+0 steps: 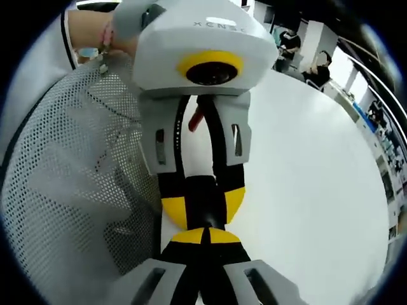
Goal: Press the specified remote control buttons in sequence, fully releasing each button before pressing the next.
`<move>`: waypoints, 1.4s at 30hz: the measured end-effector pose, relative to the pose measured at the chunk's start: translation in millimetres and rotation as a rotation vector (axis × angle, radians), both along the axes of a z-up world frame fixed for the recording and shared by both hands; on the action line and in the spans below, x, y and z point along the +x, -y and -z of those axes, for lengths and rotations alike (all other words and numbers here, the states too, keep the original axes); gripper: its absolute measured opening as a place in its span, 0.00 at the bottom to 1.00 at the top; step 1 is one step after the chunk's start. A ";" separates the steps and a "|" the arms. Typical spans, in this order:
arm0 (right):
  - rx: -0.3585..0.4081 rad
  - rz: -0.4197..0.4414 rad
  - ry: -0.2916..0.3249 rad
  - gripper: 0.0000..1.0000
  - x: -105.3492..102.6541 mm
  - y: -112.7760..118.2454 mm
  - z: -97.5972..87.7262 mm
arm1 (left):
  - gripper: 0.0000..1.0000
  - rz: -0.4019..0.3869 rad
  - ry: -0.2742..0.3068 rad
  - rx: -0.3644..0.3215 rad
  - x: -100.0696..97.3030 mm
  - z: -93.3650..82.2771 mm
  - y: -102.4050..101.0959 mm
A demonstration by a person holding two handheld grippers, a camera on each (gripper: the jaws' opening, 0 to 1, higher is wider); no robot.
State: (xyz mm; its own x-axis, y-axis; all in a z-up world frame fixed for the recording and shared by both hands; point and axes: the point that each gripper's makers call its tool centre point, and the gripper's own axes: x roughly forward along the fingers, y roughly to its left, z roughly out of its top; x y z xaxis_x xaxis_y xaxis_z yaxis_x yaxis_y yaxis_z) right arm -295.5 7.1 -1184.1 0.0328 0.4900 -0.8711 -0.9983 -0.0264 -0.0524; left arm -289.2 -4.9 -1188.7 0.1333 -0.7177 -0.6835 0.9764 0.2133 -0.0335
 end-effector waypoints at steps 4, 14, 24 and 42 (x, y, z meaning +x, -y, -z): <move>-0.026 -0.008 0.020 0.00 -0.4 0.4 1.3 | 0.24 -0.003 0.000 -0.001 -0.2 0.1 -0.5; 0.049 0.111 -0.007 0.00 2.6 1.0 -0.6 | 0.24 0.002 0.011 0.015 -1.2 0.5 -0.9; 0.115 0.085 -0.044 0.00 -2.3 -6.7 -7.6 | 0.24 0.048 0.004 0.036 -2.2 0.9 -1.7; 0.024 0.074 -0.056 0.00 -4.6 -3.9 -3.4 | 0.24 0.039 0.006 0.029 -3.4 -0.9 -1.4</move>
State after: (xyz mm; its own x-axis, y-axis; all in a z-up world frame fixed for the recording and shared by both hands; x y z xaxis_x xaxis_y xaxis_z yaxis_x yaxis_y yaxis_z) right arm -300.0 11.0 -1180.7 0.0217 0.5090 -0.8605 -0.9988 0.0483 0.0034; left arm -292.6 -3.5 -1187.8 0.1097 -0.7023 -0.7033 0.9842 0.1759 -0.0222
